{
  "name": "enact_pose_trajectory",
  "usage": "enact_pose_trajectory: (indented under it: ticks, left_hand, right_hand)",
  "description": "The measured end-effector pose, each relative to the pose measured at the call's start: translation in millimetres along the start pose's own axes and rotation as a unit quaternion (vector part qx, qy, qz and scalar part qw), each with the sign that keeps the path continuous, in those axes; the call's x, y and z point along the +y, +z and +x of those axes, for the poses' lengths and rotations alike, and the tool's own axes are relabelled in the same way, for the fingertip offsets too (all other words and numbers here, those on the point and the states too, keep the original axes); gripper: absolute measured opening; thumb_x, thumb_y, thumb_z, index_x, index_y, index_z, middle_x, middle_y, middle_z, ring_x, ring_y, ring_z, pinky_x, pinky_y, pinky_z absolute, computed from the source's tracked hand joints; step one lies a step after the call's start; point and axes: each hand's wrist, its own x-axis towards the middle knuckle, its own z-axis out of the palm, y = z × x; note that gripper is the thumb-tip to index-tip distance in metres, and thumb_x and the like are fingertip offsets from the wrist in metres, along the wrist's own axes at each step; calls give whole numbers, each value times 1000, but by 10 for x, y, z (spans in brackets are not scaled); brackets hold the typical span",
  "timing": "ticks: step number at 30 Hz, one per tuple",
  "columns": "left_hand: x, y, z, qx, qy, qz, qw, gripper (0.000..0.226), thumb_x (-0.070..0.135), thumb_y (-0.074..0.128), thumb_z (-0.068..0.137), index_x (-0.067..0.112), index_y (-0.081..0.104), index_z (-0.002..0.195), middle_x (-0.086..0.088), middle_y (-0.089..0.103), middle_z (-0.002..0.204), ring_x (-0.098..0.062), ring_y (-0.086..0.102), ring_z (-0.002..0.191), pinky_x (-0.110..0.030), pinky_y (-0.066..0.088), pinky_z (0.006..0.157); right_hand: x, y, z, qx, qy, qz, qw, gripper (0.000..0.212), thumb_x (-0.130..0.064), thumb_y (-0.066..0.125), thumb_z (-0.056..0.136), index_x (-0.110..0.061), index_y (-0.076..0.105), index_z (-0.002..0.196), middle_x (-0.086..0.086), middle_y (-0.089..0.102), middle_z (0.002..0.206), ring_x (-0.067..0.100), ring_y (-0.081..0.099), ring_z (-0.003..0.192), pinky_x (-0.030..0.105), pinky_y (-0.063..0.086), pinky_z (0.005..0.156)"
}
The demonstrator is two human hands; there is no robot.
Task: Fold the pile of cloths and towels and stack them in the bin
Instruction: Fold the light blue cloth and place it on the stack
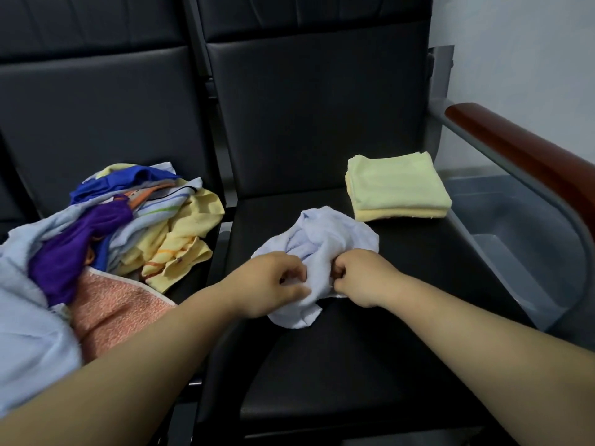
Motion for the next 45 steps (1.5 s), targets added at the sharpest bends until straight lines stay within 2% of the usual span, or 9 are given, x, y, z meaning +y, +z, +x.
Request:
enact_pose_trajectory:
  ticks: [3, 7, 11, 15, 23, 28, 32, 35, 45]
  left_hand:
    - [-44, -11, -10, -21, -15, 9, 1000, 38, 69, 67, 76, 41, 67, 102, 14, 61, 97, -3, 57, 91, -29, 51, 82]
    - [10, -49, 6, -11, -13, 7, 1000, 61, 81, 60, 65, 38, 72, 106, 11, 58, 100, -7, 57, 94, -34, 51, 89]
    - [83, -49, 30, -35, -6, -112, 993, 56, 70, 69, 75, 14, 71, 85, -12, 64, 82, -22, 58, 74, -39, 48, 73]
    - [105, -12, 58, 9, -62, -176, 982, 46, 38, 76, 89, 1, 53, 73, 0, 43, 65, -9, 40, 61, -31, 35, 61]
    - [138, -175, 70, 77, -151, -548, 819, 21, 15, 72, 75, 11, 59, 91, -11, 63, 80, -21, 62, 69, -32, 50, 61]
    - [176, -180, 49, 51, -149, -530, 833, 16, 10, 64, 98, 9, 64, 82, -10, 67, 75, -18, 64, 64, -30, 54, 58]
    - [187, -177, 46, 47, -152, -538, 828, 14, 12, 66, 97, 10, 69, 83, -14, 70, 81, -24, 68, 71, -36, 58, 68]
    - [176, -175, 59, 66, -141, -531, 833, 11, 9, 68, 95, 17, 69, 88, -14, 66, 85, -25, 64, 73, -38, 55, 70]
    - [120, -251, 2, 33, -77, -307, 948, 9, 21, 84, 79, 18, 77, 82, 1, 69, 80, -7, 61, 75, -24, 48, 72]
  right_hand:
    - [38, -154, -64, -24, 9, 123, 992, 14, -18, 68, 86, -17, 66, 73, 3, 60, 73, 19, 51, 68, 28, 41, 59]
    - [96, -394, -155, -27, 5, 405, 914, 15, -8, 69, 88, -13, 66, 75, 2, 61, 63, 13, 56, 60, 24, 47, 60]
    - [141, -576, -247, -44, 3, 537, 843, 14, -9, 68, 97, -17, 64, 87, 0, 66, 68, 8, 63, 60, 19, 47, 53]
    - [173, -624, -316, -74, -16, 616, 784, 15, -2, 62, 101, -17, 57, 99, 5, 71, 75, 13, 74, 72, 18, 55, 54]
    - [199, -546, -294, 7, -49, 490, 870, 30, 12, 55, 96, -15, 64, 102, 7, 71, 113, 17, 76, 76, 28, 54, 69]
    - [154, -473, -271, 25, -61, 399, 914, 33, 15, 48, 89, -11, 67, 94, 15, 74, 103, 17, 75, 83, 39, 58, 94]
    - [137, -458, -306, 43, -115, 199, 972, 17, -19, 77, 86, -33, 69, 93, -17, 67, 92, -5, 61, 77, 11, 44, 68]
    - [141, -404, -267, 85, -129, 115, 981, 12, -30, 81, 86, -37, 73, 92, -18, 69, 96, 1, 61, 87, 19, 46, 72]
    - [103, -388, -194, 92, -156, 12, 983, 19, -34, 79, 82, -41, 63, 89, -14, 63, 97, 9, 59, 90, 34, 55, 81]
